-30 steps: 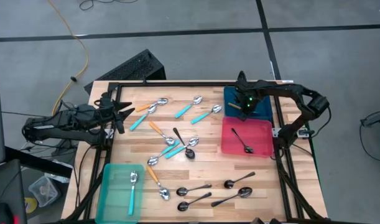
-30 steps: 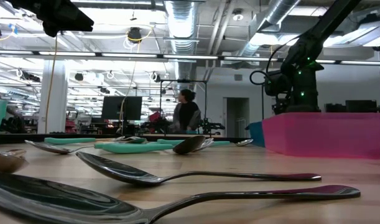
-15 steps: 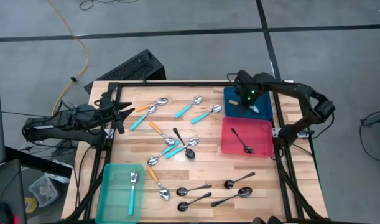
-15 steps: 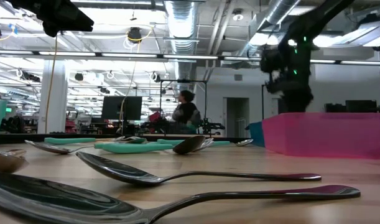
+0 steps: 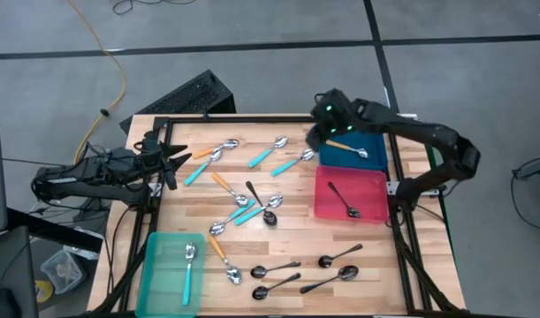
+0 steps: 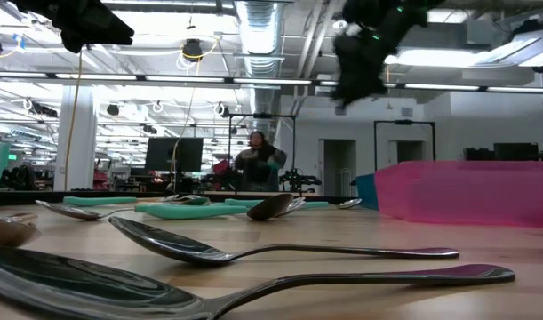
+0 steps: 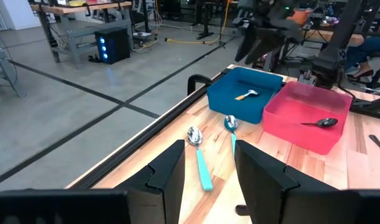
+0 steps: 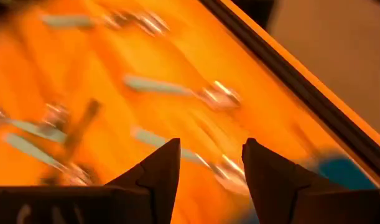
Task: Sort silverware by color (type)
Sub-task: Put the yellow spoon into the blue bin
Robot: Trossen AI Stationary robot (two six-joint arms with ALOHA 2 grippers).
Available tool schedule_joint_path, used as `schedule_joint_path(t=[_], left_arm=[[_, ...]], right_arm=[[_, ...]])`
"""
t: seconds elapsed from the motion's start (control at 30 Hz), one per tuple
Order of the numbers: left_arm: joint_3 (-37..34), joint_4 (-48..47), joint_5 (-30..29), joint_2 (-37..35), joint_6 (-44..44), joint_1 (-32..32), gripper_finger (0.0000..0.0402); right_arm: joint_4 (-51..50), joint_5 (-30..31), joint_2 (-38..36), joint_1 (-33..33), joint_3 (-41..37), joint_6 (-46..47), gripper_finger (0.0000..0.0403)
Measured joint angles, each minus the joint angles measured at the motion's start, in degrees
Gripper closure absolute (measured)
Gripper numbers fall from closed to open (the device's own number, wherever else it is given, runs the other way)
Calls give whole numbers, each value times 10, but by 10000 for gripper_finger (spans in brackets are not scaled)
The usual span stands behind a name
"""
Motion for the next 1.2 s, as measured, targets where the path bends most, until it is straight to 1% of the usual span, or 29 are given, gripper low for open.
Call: schedule_joint_path(t=[0.1,0.23,0.33,0.47,0.63,0.77,0.9,1.07,1.2], left_arm=[[0,0,0,0,-4,0,278],[0,0,0,0,-4,0,278],[0,0,0,0,-8,0,278],[0,0,0,0,-9,0,278],[0,0,0,0,-14,0,278],[0,0,0,0,-15,0,278],[0,0,0,0,-21,0,278],[0,-1,0,0,-23,0,278],[0,-2,0,0,-24,0,278]], right_arm=[[88,3,32,64,3,20,209],[205,47,88,146,13,50,209],[248,85,145,194,37,50,209],[257,117,221,233,92,46,209],[253,152,316,251,172,46,209],[253,152,387,255,239,46,209],[245,152,442,255,299,46,209],[242,152,499,255,349,49,209],[239,151,538,256,369,63,209]])
